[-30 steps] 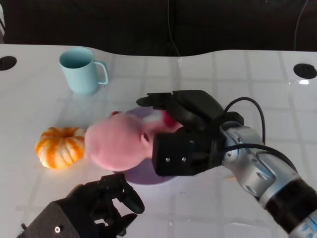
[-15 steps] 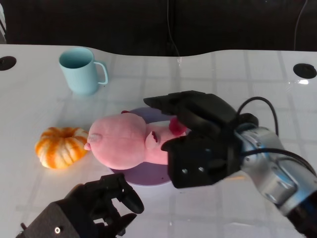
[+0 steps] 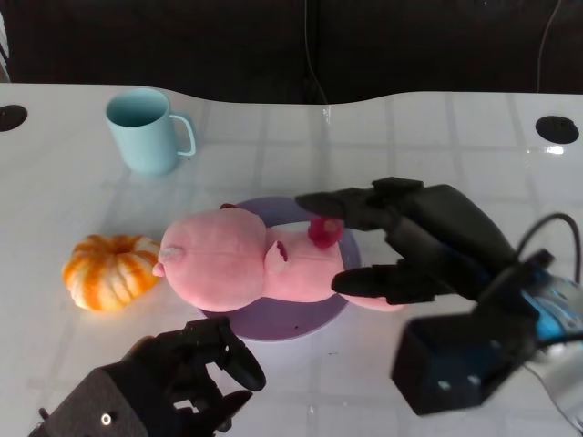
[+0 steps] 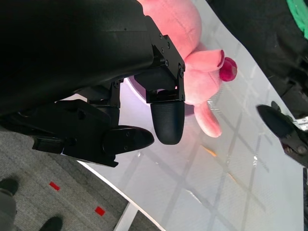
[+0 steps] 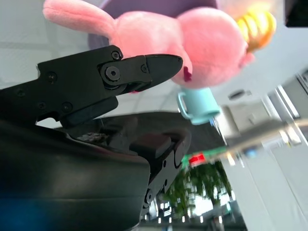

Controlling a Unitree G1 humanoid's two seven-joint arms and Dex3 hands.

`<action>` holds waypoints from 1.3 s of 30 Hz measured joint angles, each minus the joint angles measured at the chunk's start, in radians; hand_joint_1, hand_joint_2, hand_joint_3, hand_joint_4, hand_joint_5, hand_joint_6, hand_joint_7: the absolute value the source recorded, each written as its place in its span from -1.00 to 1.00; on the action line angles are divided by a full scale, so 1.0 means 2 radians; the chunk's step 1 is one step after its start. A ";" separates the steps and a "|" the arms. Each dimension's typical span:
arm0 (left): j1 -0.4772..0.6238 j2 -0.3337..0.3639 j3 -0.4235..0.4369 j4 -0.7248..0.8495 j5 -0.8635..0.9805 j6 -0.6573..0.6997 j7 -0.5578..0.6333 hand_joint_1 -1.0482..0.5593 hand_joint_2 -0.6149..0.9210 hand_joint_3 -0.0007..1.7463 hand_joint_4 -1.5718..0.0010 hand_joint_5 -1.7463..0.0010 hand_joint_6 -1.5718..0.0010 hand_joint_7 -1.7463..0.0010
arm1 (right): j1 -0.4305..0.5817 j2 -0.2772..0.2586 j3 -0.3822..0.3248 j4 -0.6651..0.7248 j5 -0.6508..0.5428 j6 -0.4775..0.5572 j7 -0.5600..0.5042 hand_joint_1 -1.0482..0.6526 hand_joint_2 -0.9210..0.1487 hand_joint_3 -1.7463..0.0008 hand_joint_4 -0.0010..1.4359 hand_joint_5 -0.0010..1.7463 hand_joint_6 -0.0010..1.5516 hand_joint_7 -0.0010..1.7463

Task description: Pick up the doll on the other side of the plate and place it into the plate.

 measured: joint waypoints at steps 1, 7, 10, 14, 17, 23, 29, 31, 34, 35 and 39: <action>0.000 0.000 0.000 0.000 0.000 0.001 0.000 0.12 1.00 -0.48 0.26 -0.76 0.28 -0.49 | 0.009 0.000 -0.006 -0.002 0.005 -0.011 -0.008 -0.28 -1.00 0.78 -0.05 -0.02 -0.02 -0.80; 0.007 0.003 0.002 -0.008 -0.001 0.002 0.000 0.12 1.00 -0.48 0.27 -0.75 0.28 -0.50 | 0.064 -0.003 -0.041 -0.010 0.032 -0.071 -0.035 -0.13 -1.00 0.88 0.10 0.29 0.19 -0.71; 0.012 0.008 0.004 -0.008 -0.001 -0.010 0.000 0.12 1.00 -0.48 0.26 -0.75 0.28 -0.50 | 0.093 -0.009 -0.059 -0.019 0.042 -0.093 -0.045 -0.05 -0.98 0.89 0.13 0.35 0.29 -0.65; 0.012 0.009 0.005 -0.014 -0.003 -0.007 0.000 0.12 1.00 -0.47 0.27 -0.75 0.28 -0.50 | 0.139 -0.016 -0.083 -0.042 0.054 -0.111 -0.050 0.04 -0.93 0.87 0.15 0.38 0.36 -0.60; 0.010 0.009 0.006 -0.019 -0.008 -0.003 0.000 0.09 1.00 -0.48 0.26 -0.76 0.27 -0.51 | 0.171 -0.020 -0.102 -0.066 0.075 -0.111 -0.043 0.07 -0.47 0.32 0.13 0.47 0.29 -0.40; 0.007 0.006 0.006 -0.024 -0.009 0.015 0.000 0.09 1.00 -0.51 0.26 -0.75 0.27 -0.51 | 0.231 -0.025 -0.133 -0.108 0.122 -0.085 -0.008 0.15 -0.30 0.06 0.18 0.51 0.28 -0.29; 0.006 0.006 0.007 -0.040 -0.010 0.030 0.000 0.08 1.00 -0.51 0.26 -0.74 0.27 -0.51 | 0.270 -0.027 -0.154 -0.154 0.166 -0.060 0.025 0.24 -0.21 -0.08 0.23 0.45 0.27 -0.21; 0.006 0.008 0.007 -0.040 -0.010 0.030 0.000 0.09 1.00 -0.50 0.25 -0.74 0.27 -0.51 | 0.280 -0.027 -0.154 -0.168 0.172 -0.047 0.032 0.26 -0.20 -0.11 0.24 0.47 0.27 -0.19; 0.006 0.011 0.010 -0.040 -0.011 0.030 0.000 0.10 1.00 -0.49 0.25 -0.74 0.26 -0.53 | 0.290 -0.023 -0.150 -0.172 0.175 -0.031 0.039 0.32 -0.11 -0.25 0.25 0.59 0.22 0.00; 0.006 0.011 0.013 -0.040 -0.013 0.030 0.000 0.10 1.00 -0.49 0.25 -0.74 0.26 -0.53 | 0.294 -0.021 -0.148 -0.172 0.175 -0.024 0.042 0.33 -0.08 -0.29 0.25 0.61 0.19 0.07; 0.008 0.012 0.020 -0.040 -0.022 0.029 0.000 0.10 1.00 -0.49 0.24 -0.75 0.25 -0.54 | 0.302 -0.012 -0.139 -0.168 0.185 0.008 0.055 0.37 -0.03 -0.33 0.22 0.62 0.14 0.19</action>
